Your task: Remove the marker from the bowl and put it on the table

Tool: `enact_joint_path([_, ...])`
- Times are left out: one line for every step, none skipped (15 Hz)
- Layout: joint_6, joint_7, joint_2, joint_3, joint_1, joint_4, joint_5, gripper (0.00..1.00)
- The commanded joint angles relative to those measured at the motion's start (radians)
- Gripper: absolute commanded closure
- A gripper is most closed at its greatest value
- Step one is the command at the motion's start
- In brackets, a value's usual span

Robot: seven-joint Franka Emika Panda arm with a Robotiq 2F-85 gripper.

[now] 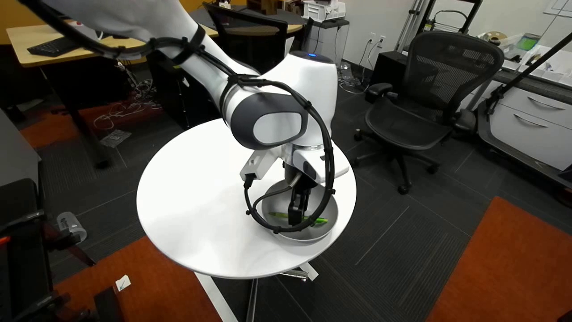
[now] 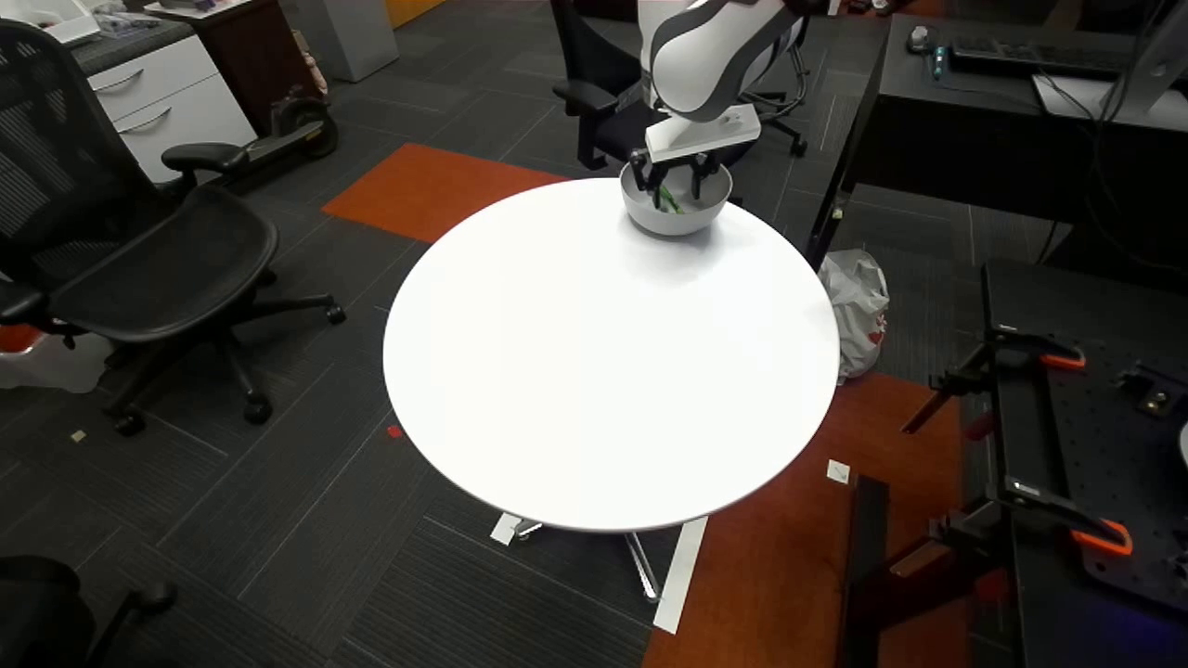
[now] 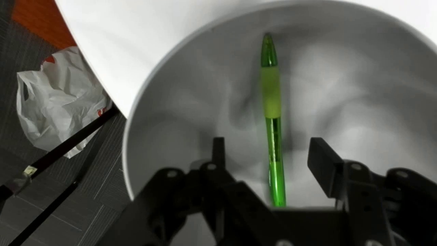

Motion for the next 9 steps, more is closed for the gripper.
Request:
enact_joint_path([-0.045, -0.031, 0.024, -0.006, -0.002, 0.043, 0.036, 0.66])
enact_joint_path([-0.046, -0.031, 0.027, -0.006, -0.002, 0.046, 0.038, 0.73])
enact_joint_path([-0.047, -0.031, 0.03, -0.006, -0.002, 0.048, 0.039, 0.81])
enact_joint_path([-0.048, -0.032, 0.03, -0.006, -0.001, 0.048, 0.039, 0.88])
enact_joint_path([-0.049, -0.031, 0.029, -0.007, 0.0, 0.048, 0.038, 0.97])
enact_joint_path([-0.048, -0.03, 0.022, -0.009, 0.002, 0.043, 0.037, 1.0])
enact_joint_path([-0.05, -0.028, 0.015, -0.011, 0.004, 0.042, 0.036, 1.0])
enact_joint_path([-0.05, -0.028, 0.001, -0.012, 0.005, 0.036, 0.035, 0.99])
enact_joint_path([-0.051, -0.035, -0.013, -0.008, 0.001, 0.032, 0.039, 0.97])
